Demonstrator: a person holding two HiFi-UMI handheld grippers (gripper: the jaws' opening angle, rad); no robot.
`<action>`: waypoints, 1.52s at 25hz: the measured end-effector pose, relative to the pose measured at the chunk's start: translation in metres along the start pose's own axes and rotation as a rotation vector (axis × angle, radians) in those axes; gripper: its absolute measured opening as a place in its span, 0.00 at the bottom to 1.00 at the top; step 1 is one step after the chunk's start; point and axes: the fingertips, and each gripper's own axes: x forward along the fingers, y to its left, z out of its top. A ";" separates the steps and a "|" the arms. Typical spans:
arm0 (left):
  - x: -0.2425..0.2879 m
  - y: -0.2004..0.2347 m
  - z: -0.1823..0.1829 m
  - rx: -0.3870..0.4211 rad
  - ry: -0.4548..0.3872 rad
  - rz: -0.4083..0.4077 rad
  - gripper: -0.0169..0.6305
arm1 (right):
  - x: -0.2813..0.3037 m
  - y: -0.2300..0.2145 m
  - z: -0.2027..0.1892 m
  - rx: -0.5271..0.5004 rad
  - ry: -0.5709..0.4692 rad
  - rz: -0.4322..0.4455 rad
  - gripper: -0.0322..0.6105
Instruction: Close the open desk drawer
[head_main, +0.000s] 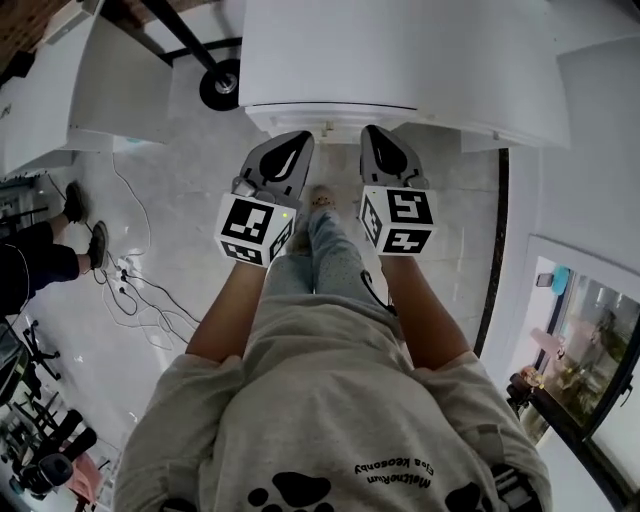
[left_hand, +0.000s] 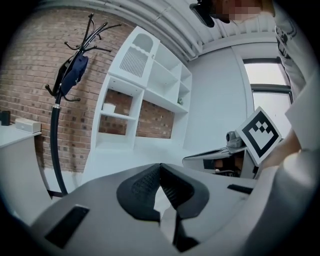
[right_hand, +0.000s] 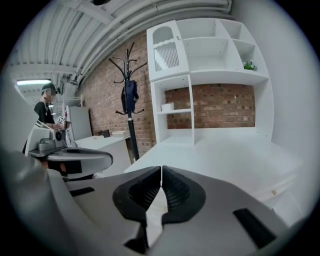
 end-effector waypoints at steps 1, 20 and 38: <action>-0.008 -0.007 0.006 0.002 -0.008 -0.001 0.05 | -0.011 0.004 0.007 -0.004 -0.016 0.001 0.11; -0.149 -0.094 0.088 0.005 -0.096 0.019 0.05 | -0.181 0.083 0.079 -0.083 -0.191 -0.001 0.10; -0.157 -0.163 0.152 0.080 -0.171 0.091 0.05 | -0.256 0.059 0.116 -0.084 -0.270 0.083 0.10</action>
